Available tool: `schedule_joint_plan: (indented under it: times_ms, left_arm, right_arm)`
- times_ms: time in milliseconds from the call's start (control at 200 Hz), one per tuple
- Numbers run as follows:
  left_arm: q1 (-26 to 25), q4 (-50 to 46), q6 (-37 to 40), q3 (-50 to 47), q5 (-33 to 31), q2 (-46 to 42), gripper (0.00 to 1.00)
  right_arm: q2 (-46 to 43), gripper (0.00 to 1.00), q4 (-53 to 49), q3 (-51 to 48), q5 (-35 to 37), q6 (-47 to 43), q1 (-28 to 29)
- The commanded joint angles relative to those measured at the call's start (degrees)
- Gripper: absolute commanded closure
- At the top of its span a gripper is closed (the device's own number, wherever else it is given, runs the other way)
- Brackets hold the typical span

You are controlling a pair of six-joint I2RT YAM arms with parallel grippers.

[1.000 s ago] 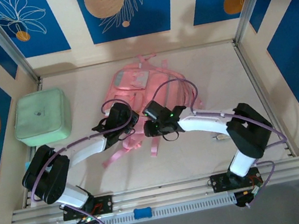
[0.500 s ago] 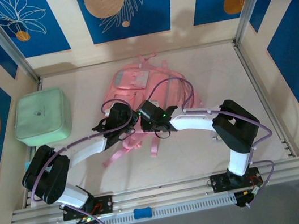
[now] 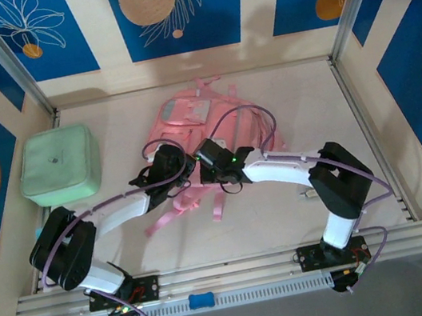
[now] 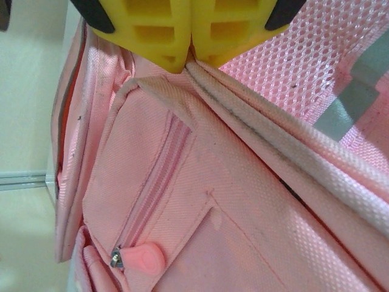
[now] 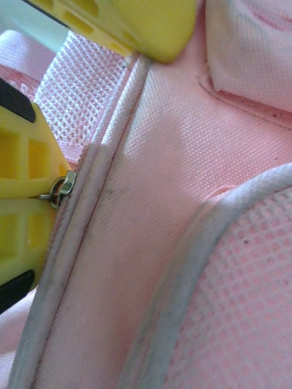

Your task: Pack books, pencil case, and school supplies into a backpack

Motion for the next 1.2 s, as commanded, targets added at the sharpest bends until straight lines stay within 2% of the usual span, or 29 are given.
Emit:
schedule_joint_plan:
  times_ms: [0,220,345,510,595,750,880,990,1196]
  left_arm:
    - [0.28,-0.54,2.71,-0.02,-1.23,-2.22,1.0]
    - [0.46,-0.65,2.79,-0.21,-1.77,-2.28,1.0]
    - [0.5,-1.12,2.78,0.39,-1.38,-1.73,1.0]
    - [0.67,-2.56,3.3,0.47,-2.1,-2.01,1.0]
    - [1.31,-3.17,3.97,0.32,-1.7,-2.4,1.0]
    - [1.85,-4.47,4.91,0.74,-1.51,-2.34,1.0]
    - [2.08,-3.08,4.25,0.43,-0.53,-1.47,1.0]
    - [2.07,-3.09,4.21,0.75,-0.27,-1.1,1.0]
    - [2.11,-3.91,4.56,1.1,-0.09,-1.25,1.0]
  right_arm:
    - [-4.53,1.0,-7.38,-1.58,0.41,-1.64,-0.8]
    - [-8.93,1.0,-10.18,-6.22,-1.57,-4.04,-3.0]
    - [-8.88,1.0,-6.83,-5.75,-8.59,-7.52,-3.84]
    - [-9.87,1.0,-12.71,-4.67,-2.76,-6.74,-3.66]
    - [-12.77,1.0,-10.36,-9.01,-4.21,-9.05,-5.07]
    - [-16.63,1.0,-8.26,-14.0,-8.89,-13.86,-11.11]
    - [-17.63,1.0,-6.38,-14.78,-9.86,-19.94,-11.22]
    - [-16.43,1.0,-3.11,-15.53,-14.02,-23.26,-11.65]
    - [-12.65,0.87,-1.51,-14.69,-14.71,-25.32,-13.19]
